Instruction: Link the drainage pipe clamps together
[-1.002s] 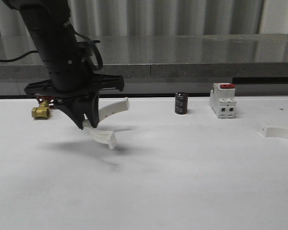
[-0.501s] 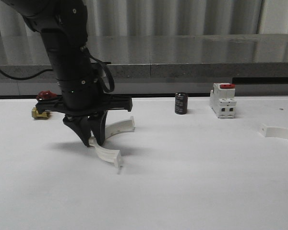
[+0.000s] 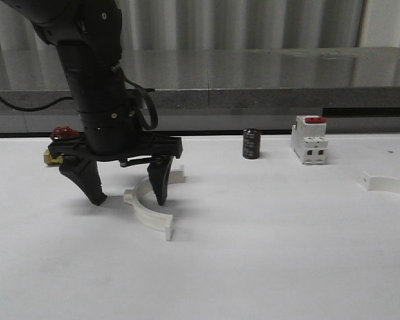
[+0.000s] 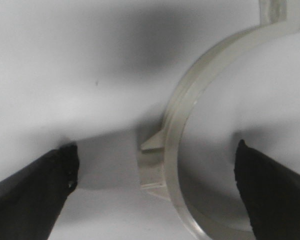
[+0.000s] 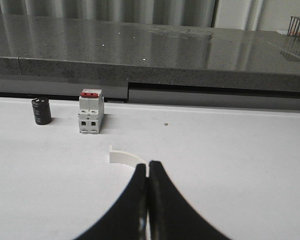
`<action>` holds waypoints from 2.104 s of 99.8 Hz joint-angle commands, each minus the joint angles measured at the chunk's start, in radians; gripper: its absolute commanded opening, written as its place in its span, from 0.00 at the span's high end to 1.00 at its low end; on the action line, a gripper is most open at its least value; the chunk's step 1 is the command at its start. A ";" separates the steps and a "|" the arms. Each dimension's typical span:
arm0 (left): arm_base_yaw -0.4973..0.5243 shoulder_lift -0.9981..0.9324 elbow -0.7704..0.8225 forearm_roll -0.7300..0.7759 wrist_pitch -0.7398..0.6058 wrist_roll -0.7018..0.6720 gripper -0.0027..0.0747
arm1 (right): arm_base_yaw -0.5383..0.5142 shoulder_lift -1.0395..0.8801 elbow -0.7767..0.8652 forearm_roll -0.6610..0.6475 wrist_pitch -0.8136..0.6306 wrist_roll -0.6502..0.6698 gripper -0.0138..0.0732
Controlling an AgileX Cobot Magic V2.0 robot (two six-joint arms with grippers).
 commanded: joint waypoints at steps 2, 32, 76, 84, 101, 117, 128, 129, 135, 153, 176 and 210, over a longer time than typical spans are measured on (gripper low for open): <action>-0.007 -0.098 -0.026 0.005 -0.013 0.025 0.15 | -0.001 -0.020 -0.016 -0.004 -0.085 -0.003 0.92; 0.058 -0.285 -0.024 0.030 -0.020 0.140 0.15 | -0.001 -0.020 -0.016 -0.004 -0.085 -0.003 0.92; 0.293 -0.655 0.324 0.024 -0.157 0.249 0.15 | -0.001 -0.020 -0.016 -0.004 -0.085 -0.003 0.92; 0.331 -0.738 0.425 0.024 -0.202 0.250 0.15 | -0.001 -0.020 -0.016 -0.004 -0.085 -0.003 0.92; 0.419 -0.929 0.614 0.021 -0.295 0.255 0.15 | -0.001 -0.020 -0.016 -0.004 -0.086 -0.003 0.92; 0.450 -1.098 0.758 -0.004 -0.350 0.255 0.15 | -0.001 -0.020 -0.017 -0.004 -0.092 -0.003 0.92; 0.450 -1.208 0.831 -0.004 -0.350 0.255 0.15 | -0.001 -0.020 -0.017 -0.004 -0.092 -0.003 0.92; 0.450 -1.214 0.840 -0.004 -0.350 0.255 0.15 | -0.001 -0.020 -0.017 -0.004 -0.092 -0.003 0.92; 0.450 -1.267 0.875 -0.006 -0.350 0.255 0.15 | -0.001 -0.020 -0.017 -0.004 -0.092 -0.003 0.92; 0.450 -1.428 0.970 -0.026 -0.349 0.255 0.29 | -0.001 -0.020 -0.017 -0.004 -0.088 -0.003 0.92; 0.450 -1.564 1.029 -0.026 -0.349 0.255 0.78 | -0.001 -0.020 -0.017 -0.004 -0.088 -0.003 0.92; 0.450 -1.580 1.030 -0.026 -0.349 0.255 0.99 | -0.001 0.068 -0.087 0.087 -0.072 -0.003 0.92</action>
